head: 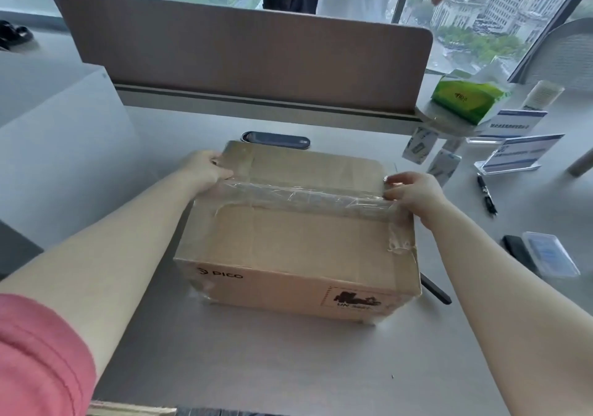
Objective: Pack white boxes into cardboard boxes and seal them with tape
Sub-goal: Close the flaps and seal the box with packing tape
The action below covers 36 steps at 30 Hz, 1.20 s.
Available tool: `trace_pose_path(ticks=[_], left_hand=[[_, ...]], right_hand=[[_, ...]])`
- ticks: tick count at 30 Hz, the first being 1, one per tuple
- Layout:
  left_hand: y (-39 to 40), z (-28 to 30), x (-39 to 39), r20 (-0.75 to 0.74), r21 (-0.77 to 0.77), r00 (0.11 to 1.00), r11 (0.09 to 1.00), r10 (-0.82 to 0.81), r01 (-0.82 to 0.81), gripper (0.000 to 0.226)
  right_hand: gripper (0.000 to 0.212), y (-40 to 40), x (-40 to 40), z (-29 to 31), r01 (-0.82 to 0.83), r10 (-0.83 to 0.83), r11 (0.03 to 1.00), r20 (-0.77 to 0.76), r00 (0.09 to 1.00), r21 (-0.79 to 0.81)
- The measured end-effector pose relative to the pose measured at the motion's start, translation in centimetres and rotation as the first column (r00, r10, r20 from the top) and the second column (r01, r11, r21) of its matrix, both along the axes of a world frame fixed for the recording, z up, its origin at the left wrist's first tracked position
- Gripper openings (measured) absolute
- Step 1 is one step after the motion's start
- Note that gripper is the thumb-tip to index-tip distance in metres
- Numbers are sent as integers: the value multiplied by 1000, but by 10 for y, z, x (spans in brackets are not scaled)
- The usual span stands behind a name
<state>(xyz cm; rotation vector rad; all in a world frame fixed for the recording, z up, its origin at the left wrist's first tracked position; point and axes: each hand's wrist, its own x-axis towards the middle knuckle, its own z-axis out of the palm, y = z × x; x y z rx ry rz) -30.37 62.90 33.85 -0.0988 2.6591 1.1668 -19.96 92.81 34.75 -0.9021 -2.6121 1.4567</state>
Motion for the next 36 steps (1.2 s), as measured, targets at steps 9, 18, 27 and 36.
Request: trace_pose_path(ticks=[9, 18, 27, 36], left_hand=[[35, 17, -16, -114, -482, 985, 874, -128, 57, 53], [133, 44, -60, -193, -45, 903, 923, -383, 382, 13], [243, 21, -91, -52, 68, 858, 855, -512, 514, 9], [339, -12, -116, 35, 74, 903, 902, -429, 426, 10]], right_hand=[[23, 2, -18, -1, 97, -96, 995, -57, 994, 14], [27, 54, -40, 21, 300, -306, 952, -182, 934, -64], [24, 127, -52, 0, 405, -428, 895, -105, 898, -189], [28, 193, -119, -53, 307, -328, 891, -6, 945, -335]])
